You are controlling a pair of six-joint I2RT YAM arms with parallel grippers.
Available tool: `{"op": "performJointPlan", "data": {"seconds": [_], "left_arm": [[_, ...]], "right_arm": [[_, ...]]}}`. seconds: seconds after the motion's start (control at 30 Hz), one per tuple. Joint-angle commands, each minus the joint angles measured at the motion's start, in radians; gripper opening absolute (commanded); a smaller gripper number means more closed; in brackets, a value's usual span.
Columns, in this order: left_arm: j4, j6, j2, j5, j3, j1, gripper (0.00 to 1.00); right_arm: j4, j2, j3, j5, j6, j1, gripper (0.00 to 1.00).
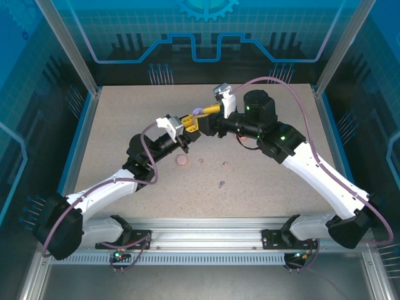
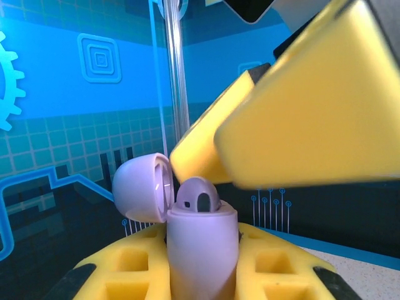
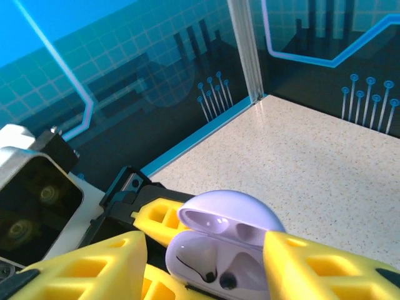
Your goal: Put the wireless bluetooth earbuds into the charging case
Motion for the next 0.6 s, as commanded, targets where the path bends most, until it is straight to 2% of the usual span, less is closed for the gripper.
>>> {"op": "performJointPlan", "data": {"seconds": [0.0,0.17,0.27,0.43,0.57], "left_arm": [[0.055,0.01,-0.017,-0.017,0.024,-0.006,0.0],[0.062,0.018,-0.027,-0.026,0.014,-0.006,0.0],[0.062,0.022,-0.031,-0.03,0.012,-0.007,0.0],[0.06,0.03,-0.039,-0.036,0.003,-0.007,0.0],[0.059,0.034,-0.044,-0.056,-0.003,-0.006,0.0]], "right_arm": [[0.004,-0.092,0.033,0.054,0.047,-0.047,0.61],[-0.036,-0.176,-0.004,0.103,0.151,-0.131,0.65],[-0.117,-0.188,-0.025,0.156,0.23,-0.174,0.67],[-0.274,-0.141,-0.1,0.223,0.386,-0.223,0.67],[-0.335,-0.084,-0.203,0.231,0.522,-0.219,0.65]]}}
